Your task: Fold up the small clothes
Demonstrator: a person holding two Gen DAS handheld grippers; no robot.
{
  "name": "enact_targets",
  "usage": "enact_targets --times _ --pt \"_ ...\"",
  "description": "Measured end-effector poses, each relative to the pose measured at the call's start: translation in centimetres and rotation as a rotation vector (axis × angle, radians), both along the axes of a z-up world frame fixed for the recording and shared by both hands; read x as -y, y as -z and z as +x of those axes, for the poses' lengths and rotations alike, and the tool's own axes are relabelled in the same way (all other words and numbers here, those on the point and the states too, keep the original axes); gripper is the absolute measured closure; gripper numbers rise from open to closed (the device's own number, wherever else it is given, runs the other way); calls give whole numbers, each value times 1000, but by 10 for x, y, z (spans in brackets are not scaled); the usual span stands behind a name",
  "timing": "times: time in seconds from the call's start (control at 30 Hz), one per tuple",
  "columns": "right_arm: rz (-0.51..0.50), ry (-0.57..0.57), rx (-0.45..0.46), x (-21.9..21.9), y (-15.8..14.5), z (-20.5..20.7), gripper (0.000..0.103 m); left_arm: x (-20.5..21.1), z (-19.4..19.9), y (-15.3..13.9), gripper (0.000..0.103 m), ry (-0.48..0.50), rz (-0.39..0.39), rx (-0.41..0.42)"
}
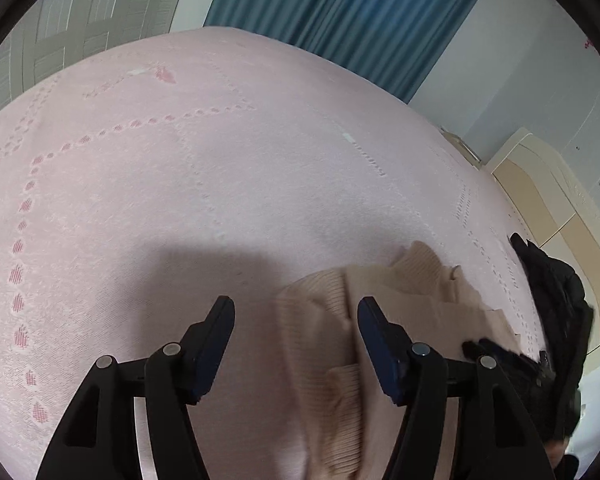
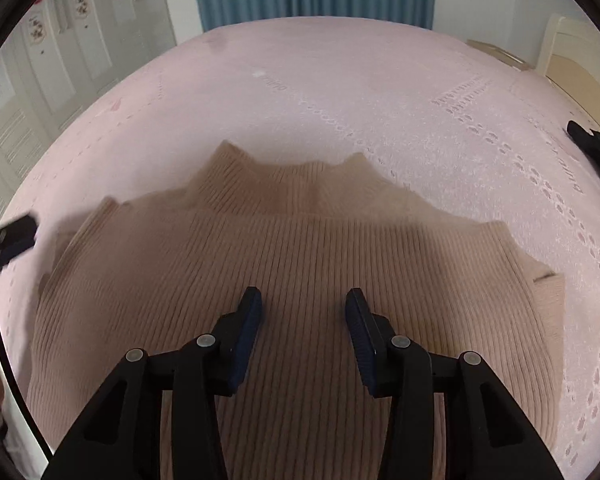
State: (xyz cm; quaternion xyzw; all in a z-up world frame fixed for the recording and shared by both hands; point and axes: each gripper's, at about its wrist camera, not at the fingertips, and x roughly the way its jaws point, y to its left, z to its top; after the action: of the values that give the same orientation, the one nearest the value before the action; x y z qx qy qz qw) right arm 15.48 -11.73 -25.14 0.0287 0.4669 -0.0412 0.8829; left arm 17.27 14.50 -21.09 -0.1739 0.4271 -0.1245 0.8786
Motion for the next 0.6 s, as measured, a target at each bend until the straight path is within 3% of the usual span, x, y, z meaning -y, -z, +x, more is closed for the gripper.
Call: enact_targets --times 0.33,0.47,0.6 --pt "13 77 -61 13 9 56 57 -22 -6 21 41 -20 -69 -45" --pt "39 78 -90 17 2 47 57 -25 -17 16 41 -22 -79 -44" --pt "-4 58 -87 8 -4 15 57 -30 -35 6 41 -17 -73 -39"
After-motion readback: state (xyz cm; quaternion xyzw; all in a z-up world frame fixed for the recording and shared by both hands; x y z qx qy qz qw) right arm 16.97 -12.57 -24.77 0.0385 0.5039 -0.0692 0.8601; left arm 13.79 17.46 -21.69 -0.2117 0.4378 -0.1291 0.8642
